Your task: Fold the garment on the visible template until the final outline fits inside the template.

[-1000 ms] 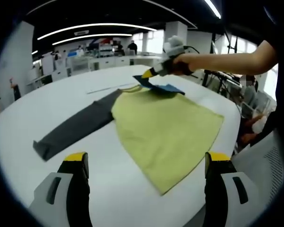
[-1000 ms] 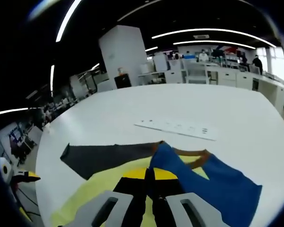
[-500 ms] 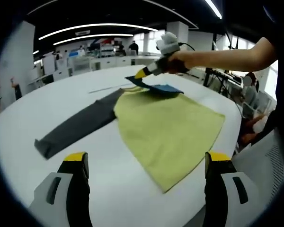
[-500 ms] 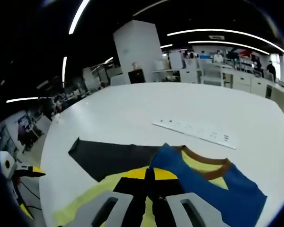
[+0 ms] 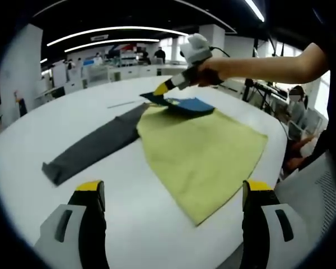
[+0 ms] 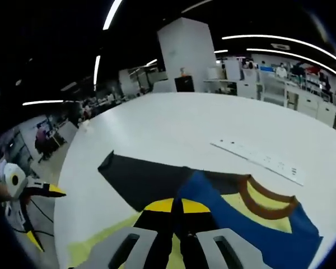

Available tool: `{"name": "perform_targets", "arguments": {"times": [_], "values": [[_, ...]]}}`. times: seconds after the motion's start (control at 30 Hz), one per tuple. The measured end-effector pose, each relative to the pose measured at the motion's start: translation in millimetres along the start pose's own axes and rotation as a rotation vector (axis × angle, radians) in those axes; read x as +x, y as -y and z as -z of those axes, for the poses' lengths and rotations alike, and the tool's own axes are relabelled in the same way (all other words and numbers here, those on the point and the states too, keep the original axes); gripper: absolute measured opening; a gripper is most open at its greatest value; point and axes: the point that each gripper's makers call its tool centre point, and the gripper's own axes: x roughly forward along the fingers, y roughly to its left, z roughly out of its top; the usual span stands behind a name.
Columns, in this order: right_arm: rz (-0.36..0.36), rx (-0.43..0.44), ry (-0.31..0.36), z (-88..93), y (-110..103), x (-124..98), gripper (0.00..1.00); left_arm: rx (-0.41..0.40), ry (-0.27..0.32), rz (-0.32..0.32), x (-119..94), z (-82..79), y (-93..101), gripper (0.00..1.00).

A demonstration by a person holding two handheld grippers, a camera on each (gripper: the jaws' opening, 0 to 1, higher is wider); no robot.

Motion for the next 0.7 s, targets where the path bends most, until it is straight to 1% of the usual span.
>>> {"name": "perform_targets", "arguments": {"times": [0.1, 0.2, 0.4, 0.53, 0.6, 0.7], "values": [[-0.026, -0.030, -0.017, 4.8, -9.4, 2.5, 0.00, -0.001, 0.001, 0.001, -0.2, 1.0, -0.7, 0.99], [-0.047, -0.030, -0.028, 9.6, -16.2, 5.4, 0.00, 0.000, -0.003, 0.001, -0.2, 2.5, -1.5, 0.99], [-0.043, -0.026, -0.047, 20.8, -19.0, 14.2, 0.00, 0.003, -0.004, 0.000, -0.8, 3.0, -1.8, 0.99], [-0.028, 0.007, -0.049, 26.5, -18.4, 20.5, 0.00, 0.005, -0.008, 0.000, -1.1, 3.8, -2.4, 0.99], [-0.009, 0.019, -0.054, 31.9, -16.4, 24.2, 0.00, 0.005, -0.005, 0.000, -1.0, 2.4, -2.1, 0.99], [-0.005, 0.077, -0.054, 37.9, -18.9, 29.3, 0.00, 0.008, -0.002, 0.001, -1.1, 0.8, -1.0, 0.99]]}}
